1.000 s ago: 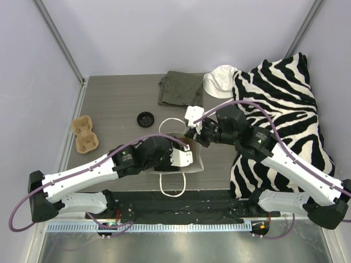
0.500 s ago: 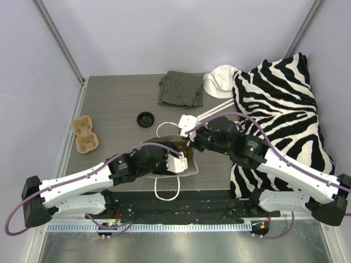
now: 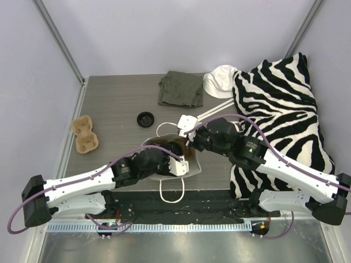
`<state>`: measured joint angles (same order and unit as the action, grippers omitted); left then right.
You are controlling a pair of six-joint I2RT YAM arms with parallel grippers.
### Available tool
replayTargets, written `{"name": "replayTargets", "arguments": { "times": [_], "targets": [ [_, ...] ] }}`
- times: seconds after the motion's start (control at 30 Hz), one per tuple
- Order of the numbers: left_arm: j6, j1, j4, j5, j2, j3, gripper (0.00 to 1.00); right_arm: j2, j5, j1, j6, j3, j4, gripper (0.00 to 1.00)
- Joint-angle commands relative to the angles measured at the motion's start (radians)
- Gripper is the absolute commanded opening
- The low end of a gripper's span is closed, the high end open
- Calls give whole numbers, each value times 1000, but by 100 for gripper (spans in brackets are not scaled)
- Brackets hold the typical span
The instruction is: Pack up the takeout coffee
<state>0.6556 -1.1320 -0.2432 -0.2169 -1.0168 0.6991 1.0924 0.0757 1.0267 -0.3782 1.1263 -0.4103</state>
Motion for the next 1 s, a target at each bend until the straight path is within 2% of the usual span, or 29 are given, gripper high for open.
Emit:
{"name": "replayTargets", "arguments": {
  "times": [0.0,0.33,0.6,0.97],
  "targets": [
    [45,-8,99,11,-8,-18,42,-32,25,7,28,7,82,1],
    [160,-23,68,8,37,22,41,-25,47,7,28,-11,82,1],
    [131,-26,-4,11,-69,111,42,-26,35,7,25,-11,105,1],
    [139,-26,-2,11,-140,96,39,-25,18,7,32,-10,105,1]
  ]
}}
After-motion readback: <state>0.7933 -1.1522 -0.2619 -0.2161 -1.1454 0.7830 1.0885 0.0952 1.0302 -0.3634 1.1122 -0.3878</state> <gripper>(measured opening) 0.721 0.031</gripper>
